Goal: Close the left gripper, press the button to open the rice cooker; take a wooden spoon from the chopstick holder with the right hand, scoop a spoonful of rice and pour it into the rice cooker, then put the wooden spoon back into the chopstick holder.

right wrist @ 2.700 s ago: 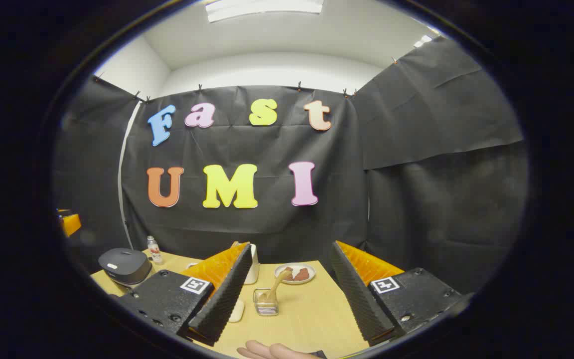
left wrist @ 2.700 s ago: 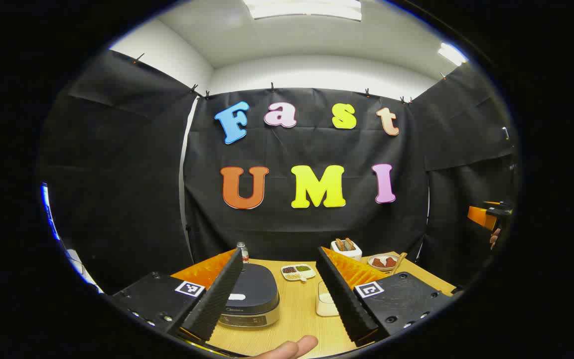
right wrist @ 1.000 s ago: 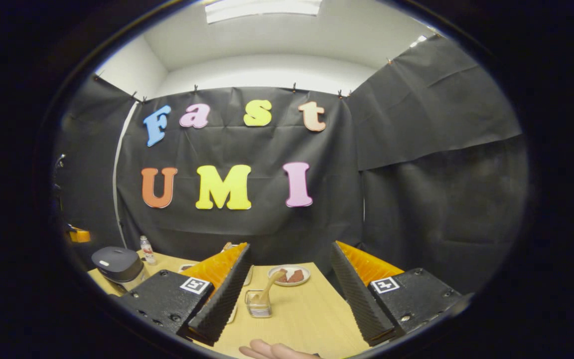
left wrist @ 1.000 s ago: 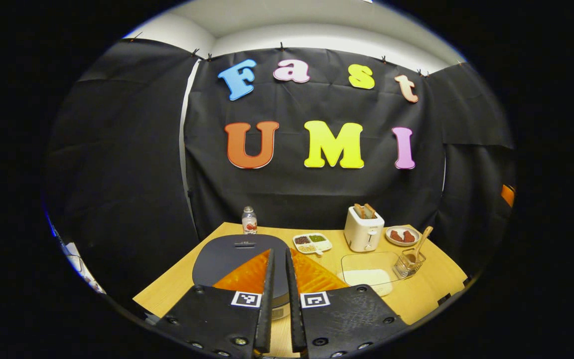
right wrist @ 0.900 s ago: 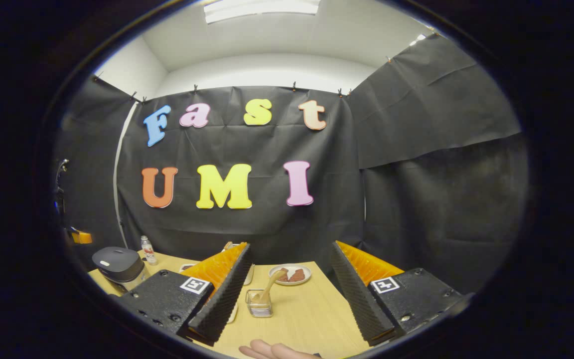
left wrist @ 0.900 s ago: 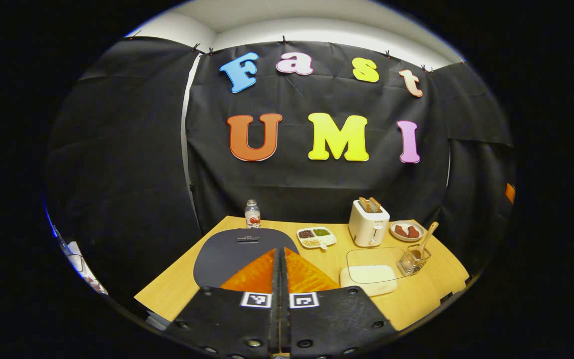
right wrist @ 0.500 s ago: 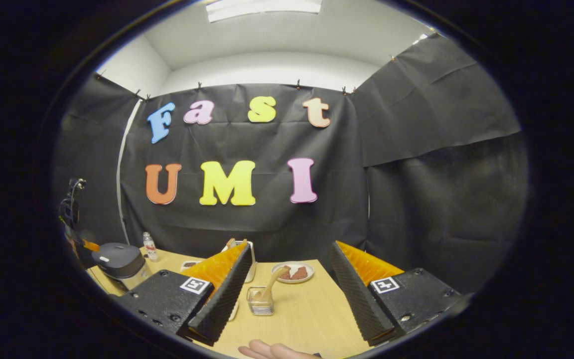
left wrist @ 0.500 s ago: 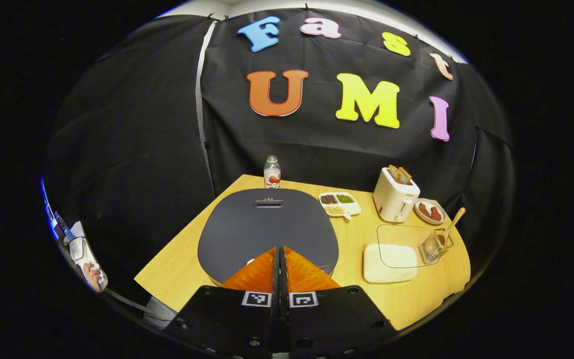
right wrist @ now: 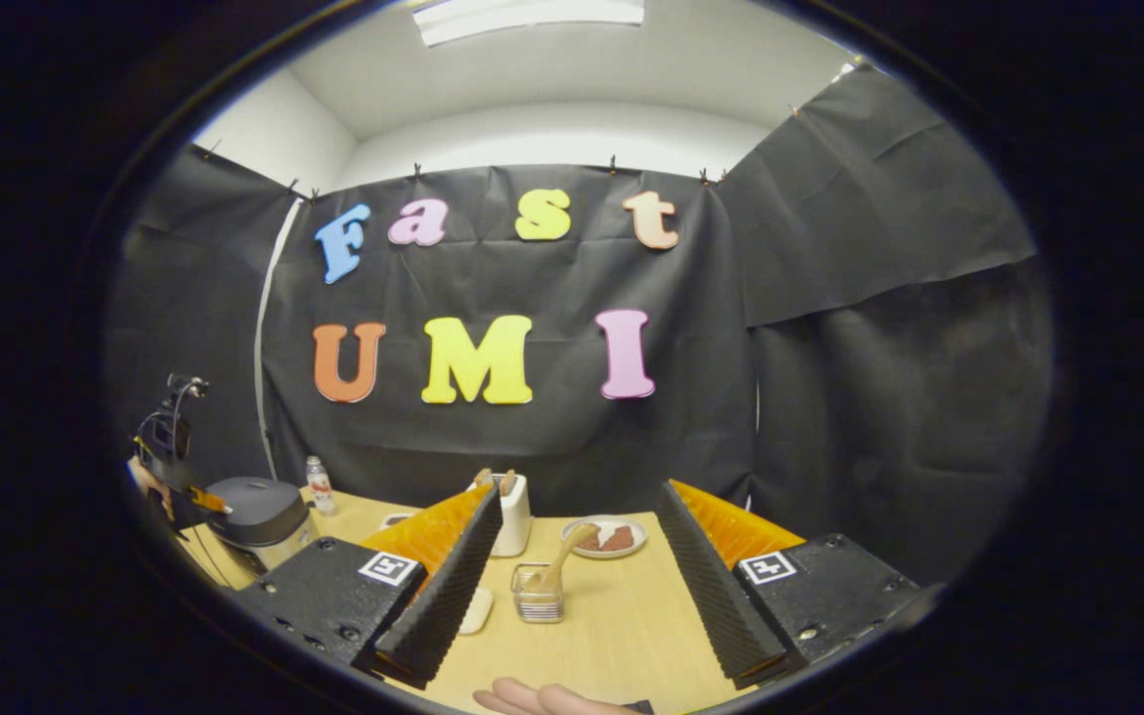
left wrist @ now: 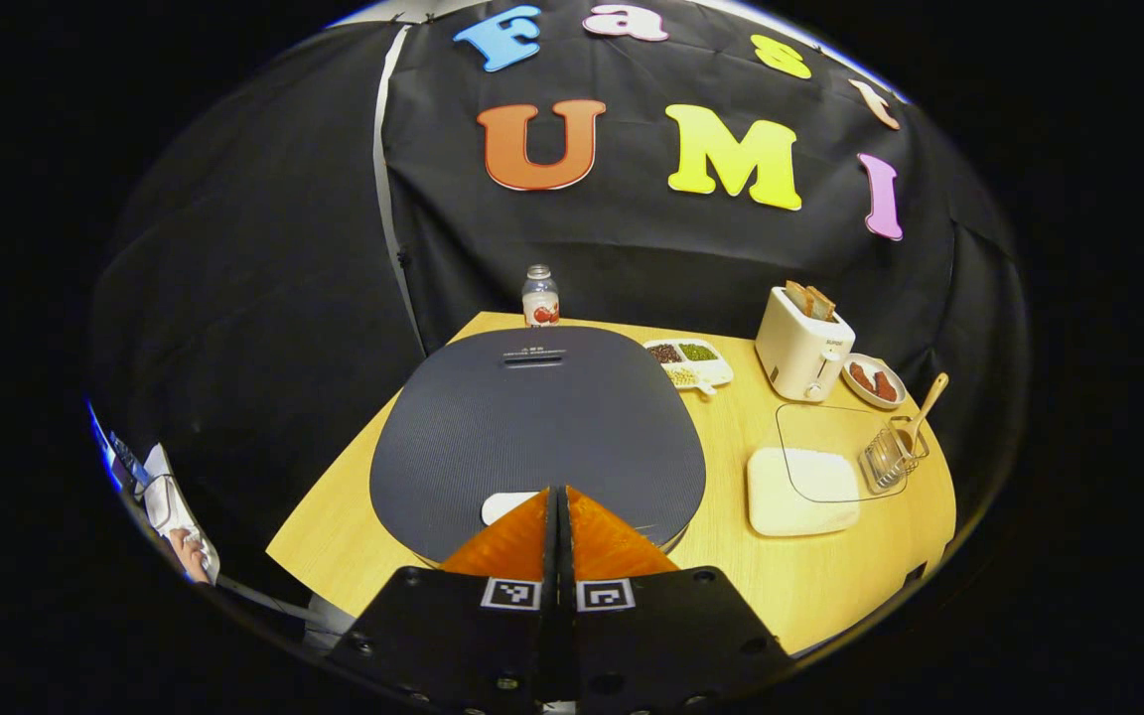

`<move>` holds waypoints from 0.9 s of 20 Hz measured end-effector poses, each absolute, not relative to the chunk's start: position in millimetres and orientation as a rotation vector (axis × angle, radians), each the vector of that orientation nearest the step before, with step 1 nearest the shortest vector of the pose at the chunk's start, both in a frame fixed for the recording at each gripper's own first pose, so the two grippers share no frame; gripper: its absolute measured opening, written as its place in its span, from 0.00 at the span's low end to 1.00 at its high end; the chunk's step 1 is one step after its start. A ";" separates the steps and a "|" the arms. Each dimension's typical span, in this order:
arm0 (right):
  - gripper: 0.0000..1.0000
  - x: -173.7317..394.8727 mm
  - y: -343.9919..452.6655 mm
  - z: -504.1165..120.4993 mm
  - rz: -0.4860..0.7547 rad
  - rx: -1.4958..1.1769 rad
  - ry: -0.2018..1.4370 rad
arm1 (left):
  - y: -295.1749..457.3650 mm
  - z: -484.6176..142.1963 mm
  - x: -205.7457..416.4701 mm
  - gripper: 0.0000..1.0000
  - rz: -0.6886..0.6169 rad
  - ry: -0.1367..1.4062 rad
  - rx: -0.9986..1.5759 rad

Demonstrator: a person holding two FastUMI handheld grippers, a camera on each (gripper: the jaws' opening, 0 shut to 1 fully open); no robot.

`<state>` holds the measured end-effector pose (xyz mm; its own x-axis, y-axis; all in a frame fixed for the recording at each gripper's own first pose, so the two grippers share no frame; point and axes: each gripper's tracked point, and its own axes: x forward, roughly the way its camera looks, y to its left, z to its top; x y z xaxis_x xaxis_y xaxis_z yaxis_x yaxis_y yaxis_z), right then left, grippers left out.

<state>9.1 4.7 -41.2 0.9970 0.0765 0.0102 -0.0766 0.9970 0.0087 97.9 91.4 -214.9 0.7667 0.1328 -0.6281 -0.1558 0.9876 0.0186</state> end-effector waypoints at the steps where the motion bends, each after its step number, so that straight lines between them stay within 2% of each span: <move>1: 1.00 7.9 5.6 -40.9 0.081 0.010 -0.013 | 90.9 -218.1 97.0 0.00 0.157 0.691 -0.030; 4: 0.98 7.2 6.2 -41.1 0.083 0.005 -0.015 | 91.1 -222.1 98.2 0.00 0.157 0.719 -0.064; 6: 1.00 6.3 6.7 -41.8 0.086 0.006 -0.011 | 91.7 -219.5 98.2 0.00 0.149 0.721 -0.083; 7: 0.98 5.8 5.7 -42.6 0.084 0.008 -0.010 | 91.7 -214.9 98.6 0.00 0.148 0.704 -0.084; 8: 1.00 5.4 5.0 -43.3 0.083 0.005 -0.008 | 93.0 -208.9 98.2 0.00 0.158 0.681 -0.087; 9: 1.00 5.6 3.8 -44.6 0.079 0.000 -0.006 | 94.5 -200.5 97.2 0.00 0.174 0.651 -0.084; 11: 0.98 5.7 1.6 -45.6 0.069 -0.010 -0.005 | 96.0 -156.8 100.8 0.00 0.209 0.500 -0.057; 12: 1.00 6.4 2.5 -46.4 0.066 -0.011 -0.003 | 95.9 -131.2 99.8 0.00 0.222 0.429 -0.052; 13: 0.98 7.5 4.6 -48.1 0.066 -0.011 0.003 | 92.4 -110.8 96.4 0.00 0.220 0.381 -0.068; 16: 1.00 8.4 10.7 -51.3 0.073 -0.015 0.012 | 73.9 -66.6 73.4 0.01 0.179 0.267 -0.077; 18: 1.00 10.8 14.6 -54.5 0.075 -0.023 0.017 | 57.9 -51.9 60.9 0.39 0.143 0.221 -0.073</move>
<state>10.8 14.6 -54.5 0.9970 0.0748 -0.0174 -0.0752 0.9969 -0.0221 60.9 57.9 -51.9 0.9655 0.1336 -0.2236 -0.1496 0.9872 -0.0561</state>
